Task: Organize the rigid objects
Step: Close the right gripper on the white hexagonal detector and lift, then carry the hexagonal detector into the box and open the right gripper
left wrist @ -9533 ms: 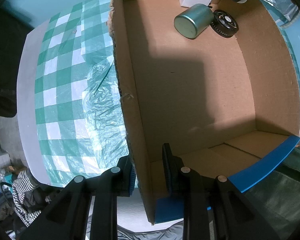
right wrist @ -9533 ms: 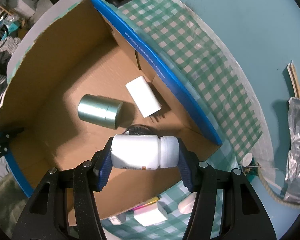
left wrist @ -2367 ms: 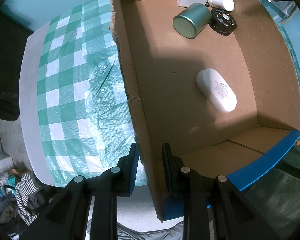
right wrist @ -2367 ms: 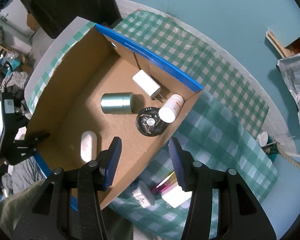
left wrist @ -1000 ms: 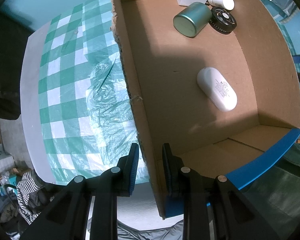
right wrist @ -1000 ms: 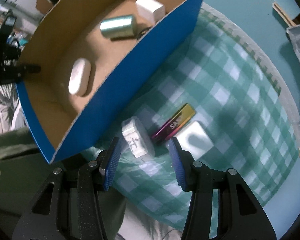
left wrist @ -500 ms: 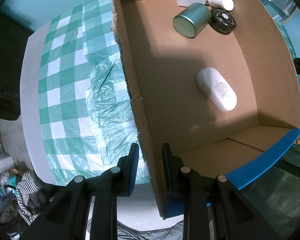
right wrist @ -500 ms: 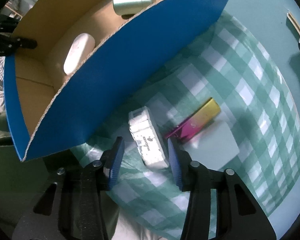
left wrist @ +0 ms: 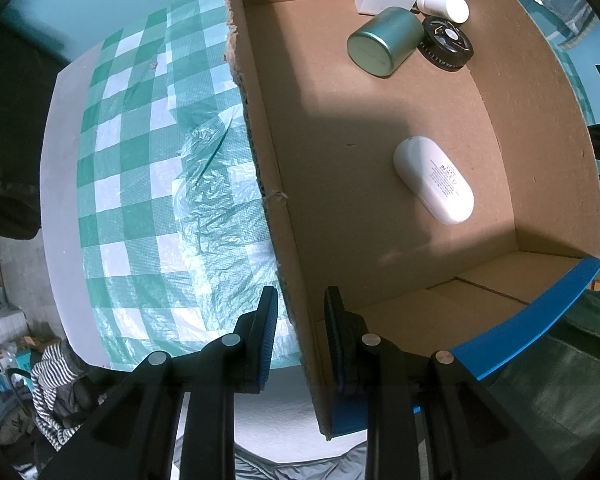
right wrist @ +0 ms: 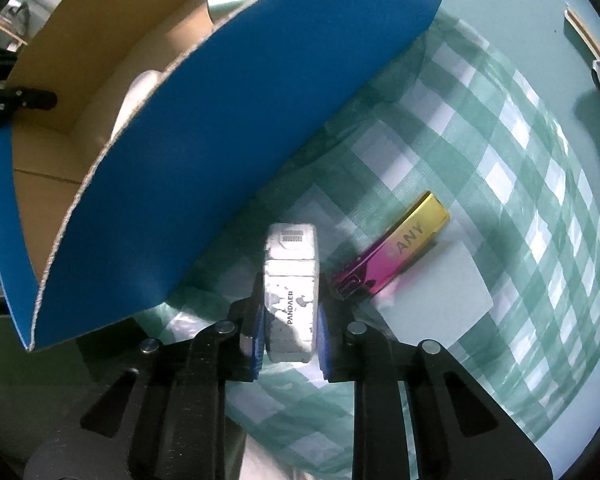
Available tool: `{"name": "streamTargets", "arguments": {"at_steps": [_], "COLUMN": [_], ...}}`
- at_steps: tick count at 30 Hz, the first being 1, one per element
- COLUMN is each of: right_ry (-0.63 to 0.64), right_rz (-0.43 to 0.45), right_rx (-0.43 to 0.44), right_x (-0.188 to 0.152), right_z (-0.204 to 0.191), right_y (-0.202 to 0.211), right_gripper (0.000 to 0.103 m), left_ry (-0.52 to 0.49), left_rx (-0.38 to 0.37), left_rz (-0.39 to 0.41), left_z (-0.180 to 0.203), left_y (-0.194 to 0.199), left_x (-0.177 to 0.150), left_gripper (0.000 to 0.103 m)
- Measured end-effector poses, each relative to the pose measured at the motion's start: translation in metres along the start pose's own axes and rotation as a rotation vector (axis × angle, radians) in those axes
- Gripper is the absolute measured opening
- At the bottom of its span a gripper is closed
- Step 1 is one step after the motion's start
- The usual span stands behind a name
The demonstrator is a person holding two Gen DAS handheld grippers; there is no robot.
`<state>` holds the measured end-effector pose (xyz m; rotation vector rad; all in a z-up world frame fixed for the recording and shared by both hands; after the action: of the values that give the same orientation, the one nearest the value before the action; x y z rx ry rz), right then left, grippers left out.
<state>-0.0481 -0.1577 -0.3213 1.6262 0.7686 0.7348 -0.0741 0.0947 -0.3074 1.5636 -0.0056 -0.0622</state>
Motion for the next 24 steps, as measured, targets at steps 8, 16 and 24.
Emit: {"name": "streamTargets", "arguments": {"at_steps": [8, 16, 24], "right_ry": [-0.043, -0.094, -0.111], "right_rz": [-0.002, 0.001, 0.006], "right_rx": [0.03, 0.033, 0.033], "right_x": [-0.006, 0.003, 0.016], "right_z": [0.004, 0.028, 0.037], "right_y": [0.007, 0.028, 0.052], "right_gripper": [0.02, 0.02, 0.02], "left_ry": [-0.005, -0.011, -0.01], "left_rx": [-0.003, 0.002, -0.001], "left_rz": [-0.002, -0.005, -0.006], "left_z": [0.0, 0.003, 0.005], "left_y": [-0.001, -0.002, -0.001], "left_x": [0.001, 0.002, 0.001], "left_gripper": [0.024, 0.024, 0.024]}}
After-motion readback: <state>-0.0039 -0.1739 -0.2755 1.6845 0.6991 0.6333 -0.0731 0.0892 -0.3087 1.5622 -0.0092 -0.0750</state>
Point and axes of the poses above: each gripper's, at about its wrist camera, not at the fingertips, and y roughly against the way its jaws point, z to its right, x to its top, the point moved 8 cm from there along -y, roughly the way its jaws point, and after that the axes turned 5 degrees about y, right-handed, at the moved point
